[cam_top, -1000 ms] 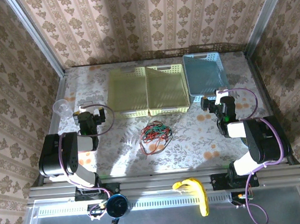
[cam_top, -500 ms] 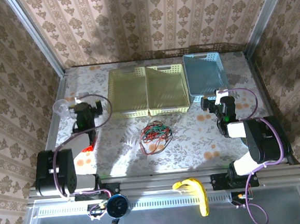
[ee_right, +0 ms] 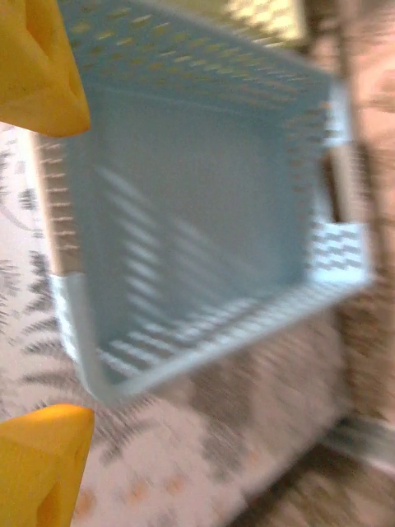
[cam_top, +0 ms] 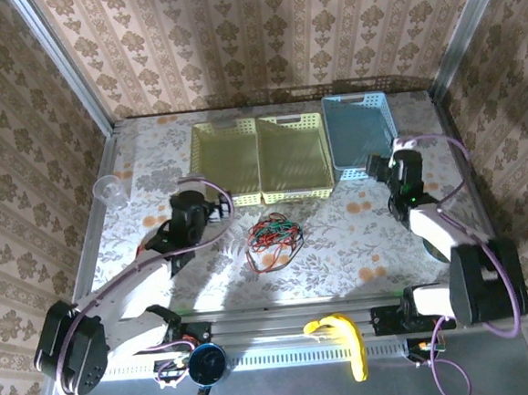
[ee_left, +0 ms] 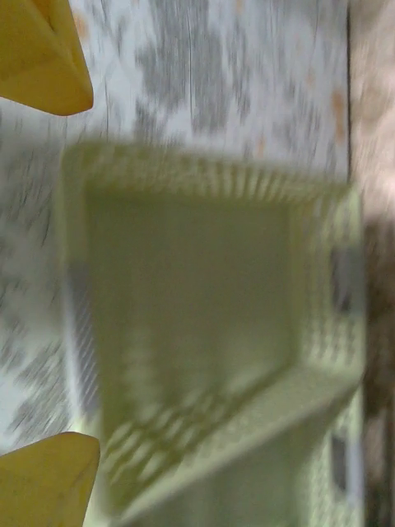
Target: Untangle the cables
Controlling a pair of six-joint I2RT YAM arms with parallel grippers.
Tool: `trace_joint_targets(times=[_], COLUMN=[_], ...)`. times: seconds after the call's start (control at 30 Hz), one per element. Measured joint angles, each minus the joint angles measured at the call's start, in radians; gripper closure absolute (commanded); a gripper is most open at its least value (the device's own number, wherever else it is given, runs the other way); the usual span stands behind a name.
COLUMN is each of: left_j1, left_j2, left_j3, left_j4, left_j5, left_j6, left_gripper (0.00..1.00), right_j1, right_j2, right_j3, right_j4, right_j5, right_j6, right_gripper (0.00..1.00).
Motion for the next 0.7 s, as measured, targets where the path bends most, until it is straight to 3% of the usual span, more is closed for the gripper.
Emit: trace_joint_targets(times=[0.1,0.2,0.37,0.57,0.7], left_j1=[-0.084,-0.138,-0.189,-0.218,-0.222], left_j2=[0.029,0.068,0.159,0.254,0.299], left_j3=[0.007,0.018,0.048,0.08,0.088], left_j4=[-0.043,-0.074,-0.107,-0.108,-0.101], left_j5=[0.094,0.198,0.311,0.357,0.358], left_j6=[0.026,0.072,0.129,0.16,0.177], left_gripper=[0.0,0.0,0.0,0.01,0.12], right_j1=[0.09,0.28,0.575,0.705,0.717], right_j2=[-0.151,-0.227,-0.143,0.027,0.077], right_j3=[0.082,0.101,0.067,0.044,0.045], right_j4=[-0.169,-0.311,-0.47,-0.582,-0.596], right_j5=[0.035,-0.002,-0.213,-0.414,-0.466], right_j6=[0.067,0.129,0.204,0.232,0.235], right_gripper=[0.17,0.17,0.22,0.32,0.43])
